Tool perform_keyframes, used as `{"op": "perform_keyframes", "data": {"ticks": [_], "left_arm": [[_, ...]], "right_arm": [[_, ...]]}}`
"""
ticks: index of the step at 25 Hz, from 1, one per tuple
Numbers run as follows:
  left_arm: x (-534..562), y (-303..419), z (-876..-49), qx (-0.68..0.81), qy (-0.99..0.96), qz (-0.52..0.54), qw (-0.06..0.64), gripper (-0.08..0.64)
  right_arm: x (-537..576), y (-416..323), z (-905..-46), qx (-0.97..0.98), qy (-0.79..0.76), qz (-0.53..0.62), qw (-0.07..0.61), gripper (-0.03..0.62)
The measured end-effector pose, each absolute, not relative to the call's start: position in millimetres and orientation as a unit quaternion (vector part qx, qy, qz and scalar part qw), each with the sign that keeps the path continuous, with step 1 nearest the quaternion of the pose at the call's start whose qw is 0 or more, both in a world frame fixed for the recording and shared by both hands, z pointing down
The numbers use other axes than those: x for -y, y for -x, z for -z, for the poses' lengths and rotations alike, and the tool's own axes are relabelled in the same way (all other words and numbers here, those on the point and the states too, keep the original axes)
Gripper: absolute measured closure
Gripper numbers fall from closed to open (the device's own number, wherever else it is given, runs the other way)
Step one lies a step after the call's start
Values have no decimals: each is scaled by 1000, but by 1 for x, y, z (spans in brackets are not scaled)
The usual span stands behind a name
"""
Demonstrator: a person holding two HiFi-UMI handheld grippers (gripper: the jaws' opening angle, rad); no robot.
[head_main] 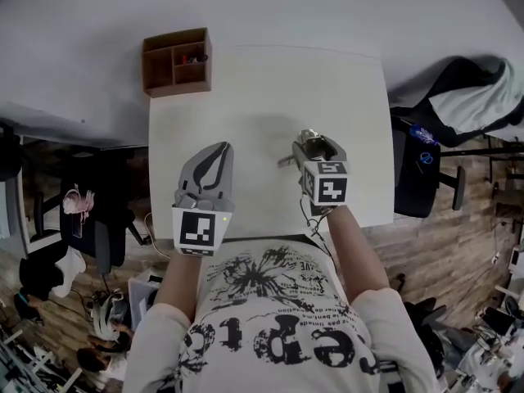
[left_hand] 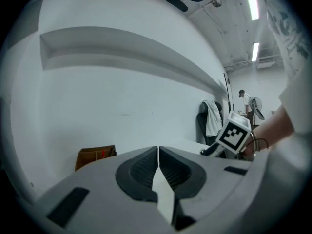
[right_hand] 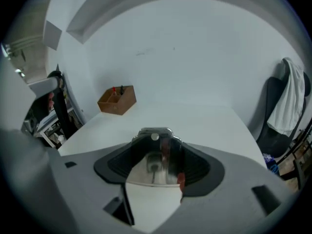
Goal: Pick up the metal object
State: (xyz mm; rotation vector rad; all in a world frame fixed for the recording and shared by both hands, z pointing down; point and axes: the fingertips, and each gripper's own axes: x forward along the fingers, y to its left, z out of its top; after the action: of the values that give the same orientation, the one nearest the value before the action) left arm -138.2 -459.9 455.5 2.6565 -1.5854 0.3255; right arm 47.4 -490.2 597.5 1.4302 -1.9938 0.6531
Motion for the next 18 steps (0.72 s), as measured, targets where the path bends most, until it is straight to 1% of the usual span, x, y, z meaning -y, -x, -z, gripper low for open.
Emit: {"op": "perform_keyframes", "data": {"ticks": [3, 6, 12, 18], "left_arm": [[457, 129, -430, 520, -849, -92, -7, 548], [451, 120, -407, 529, -844, -89, -13, 548], [447, 111, -361, 547, -832, -69, -65, 548], [446, 100, -328, 558, -825, -43, -81, 548]], "right_arm": [[493, -51, -552, 775, -540, -204, 257, 311], [493, -54, -508, 797, -538, -166, 220, 311], [489, -62, -422, 833, -527, -78, 147, 310], [480, -80, -357, 841, -536, -9, 70, 310]]}}
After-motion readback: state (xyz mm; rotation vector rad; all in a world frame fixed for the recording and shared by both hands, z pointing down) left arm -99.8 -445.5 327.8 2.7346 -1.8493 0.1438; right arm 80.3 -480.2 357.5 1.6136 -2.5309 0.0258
